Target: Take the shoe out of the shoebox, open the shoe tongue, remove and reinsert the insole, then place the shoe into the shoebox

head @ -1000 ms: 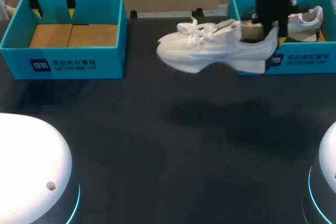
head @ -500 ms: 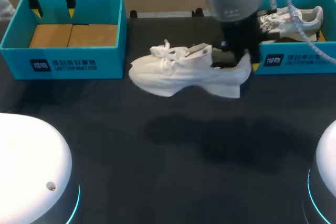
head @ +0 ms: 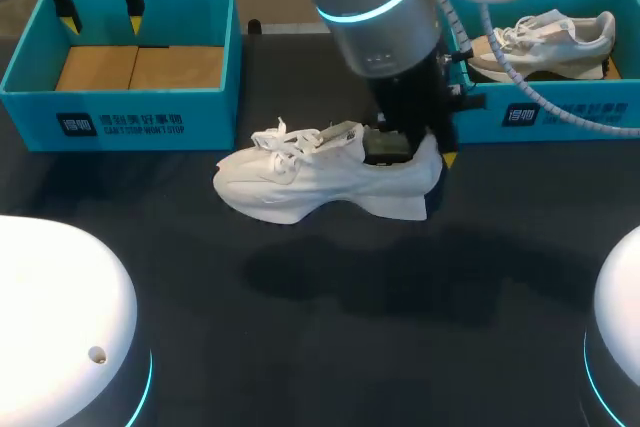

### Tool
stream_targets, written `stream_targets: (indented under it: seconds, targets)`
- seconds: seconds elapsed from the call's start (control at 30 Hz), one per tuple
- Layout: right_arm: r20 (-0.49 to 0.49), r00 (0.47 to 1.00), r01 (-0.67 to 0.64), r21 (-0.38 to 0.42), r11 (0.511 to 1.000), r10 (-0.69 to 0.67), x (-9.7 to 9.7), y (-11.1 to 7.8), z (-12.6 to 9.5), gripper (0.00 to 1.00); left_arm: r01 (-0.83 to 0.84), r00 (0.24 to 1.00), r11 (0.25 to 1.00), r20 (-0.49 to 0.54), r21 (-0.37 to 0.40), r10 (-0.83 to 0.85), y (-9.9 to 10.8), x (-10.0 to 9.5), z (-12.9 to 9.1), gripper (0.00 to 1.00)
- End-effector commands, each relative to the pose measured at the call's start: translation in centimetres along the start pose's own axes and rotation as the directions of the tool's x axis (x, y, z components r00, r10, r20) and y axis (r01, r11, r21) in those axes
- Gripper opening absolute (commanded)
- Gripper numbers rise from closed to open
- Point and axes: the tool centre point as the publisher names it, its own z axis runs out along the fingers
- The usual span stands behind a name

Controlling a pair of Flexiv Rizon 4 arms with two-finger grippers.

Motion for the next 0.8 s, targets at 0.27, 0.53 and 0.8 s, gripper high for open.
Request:
stream_targets:
  seconds: [0.27,0.53,0.8]
  targets:
    - [0.023,1.000,-0.016,0.001,1.000,0.016,0.5,-0.3,-0.4,0.00,0.000,1.000,1.000,0.000,0.000,0.000,0.0,0.0,0.0,1.00]
    - [0.018,1.000,-0.002,0.002,1.000,0.002,2.2,-0.8,3.4,0.00,0.000,1.000,1.000,0.000,0.000,0.000,0.0,0.0,0.0,1.00]
    - [0.031,0.999,0.042,0.002,0.999,-0.042,4.4,-1.4,7.6,0.00,0.000,1.000,1.000,0.000,0.000,0.000,0.0,0.0,0.0,1.00]
